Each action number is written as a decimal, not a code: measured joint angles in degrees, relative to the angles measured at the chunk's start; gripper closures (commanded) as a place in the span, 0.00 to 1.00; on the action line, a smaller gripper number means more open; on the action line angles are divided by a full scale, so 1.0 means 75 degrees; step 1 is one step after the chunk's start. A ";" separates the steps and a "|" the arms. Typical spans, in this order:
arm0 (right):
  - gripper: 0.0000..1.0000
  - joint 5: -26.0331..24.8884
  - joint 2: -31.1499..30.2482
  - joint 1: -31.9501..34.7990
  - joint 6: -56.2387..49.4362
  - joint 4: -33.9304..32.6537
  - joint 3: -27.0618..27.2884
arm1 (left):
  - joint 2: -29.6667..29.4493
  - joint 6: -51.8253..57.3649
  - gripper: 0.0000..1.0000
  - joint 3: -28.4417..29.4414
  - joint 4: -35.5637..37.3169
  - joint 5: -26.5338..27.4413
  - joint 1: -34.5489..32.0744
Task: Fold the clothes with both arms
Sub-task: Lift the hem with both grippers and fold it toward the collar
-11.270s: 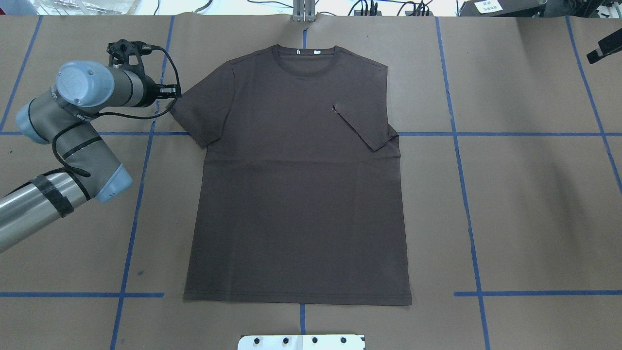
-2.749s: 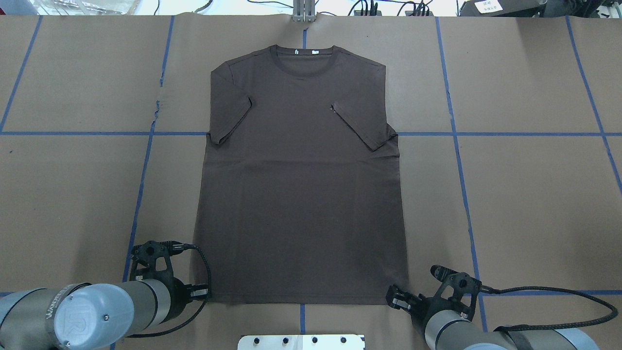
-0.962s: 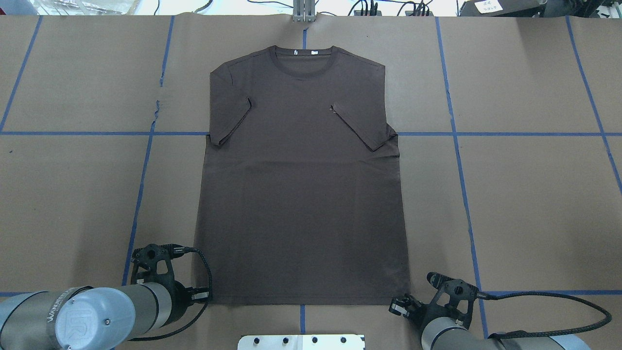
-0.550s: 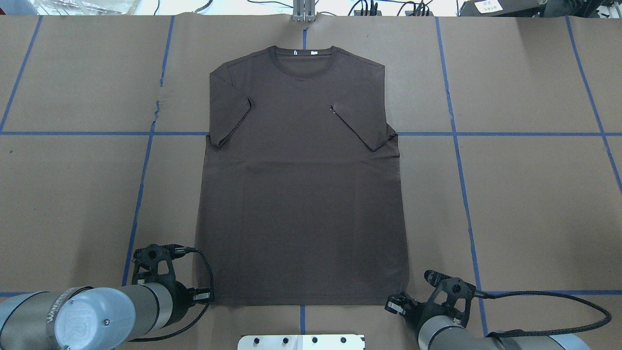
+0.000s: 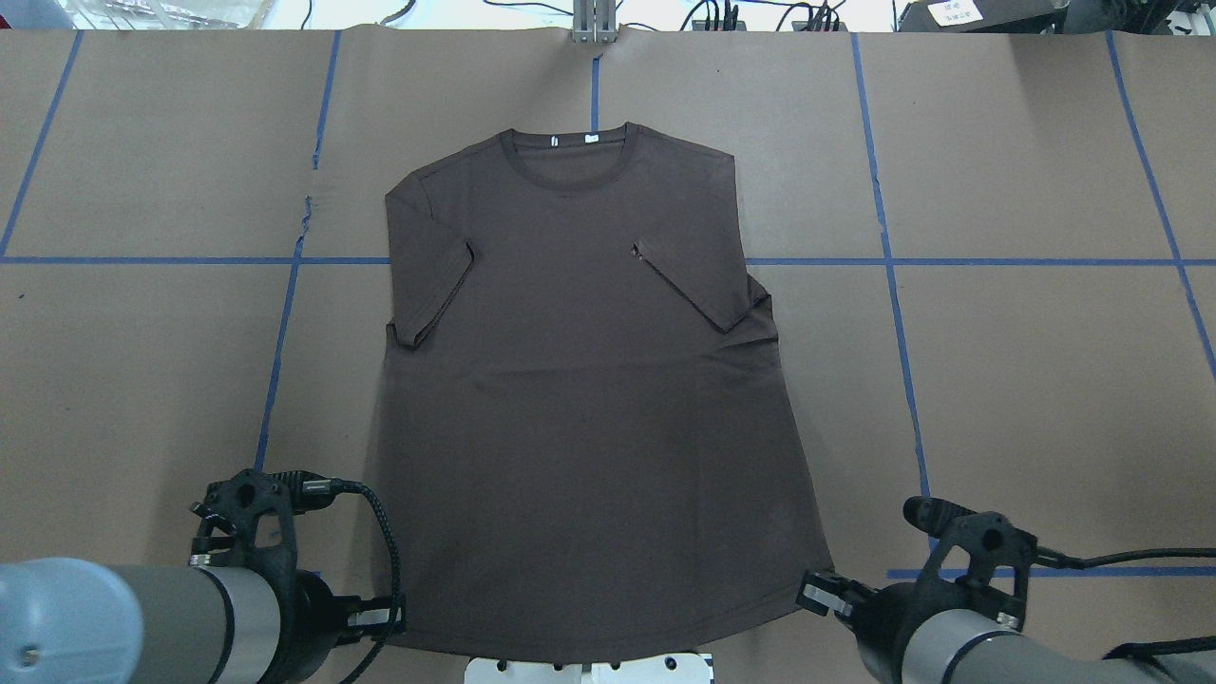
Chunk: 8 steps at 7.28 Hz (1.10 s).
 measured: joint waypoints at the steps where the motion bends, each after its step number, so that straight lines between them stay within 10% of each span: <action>1: 1.00 0.0231 0.0140 0.0069 -0.0008 -0.0614 0.0602 | -0.0612 0.0005 1.00 -0.0571 0.1088 -0.0285 -0.0117; 4: 1.00 0.1432 0.1325 0.1584 -0.0686 -0.1758 0.0715 | -0.1353 0.0991 1.00 -0.0713 0.1992 -0.0627 -0.1068; 8: 1.00 0.3062 0.3350 0.4698 -0.2482 -0.2035 -0.1512 | -0.1813 0.3187 1.00 0.0554 0.1999 -0.1172 -0.3467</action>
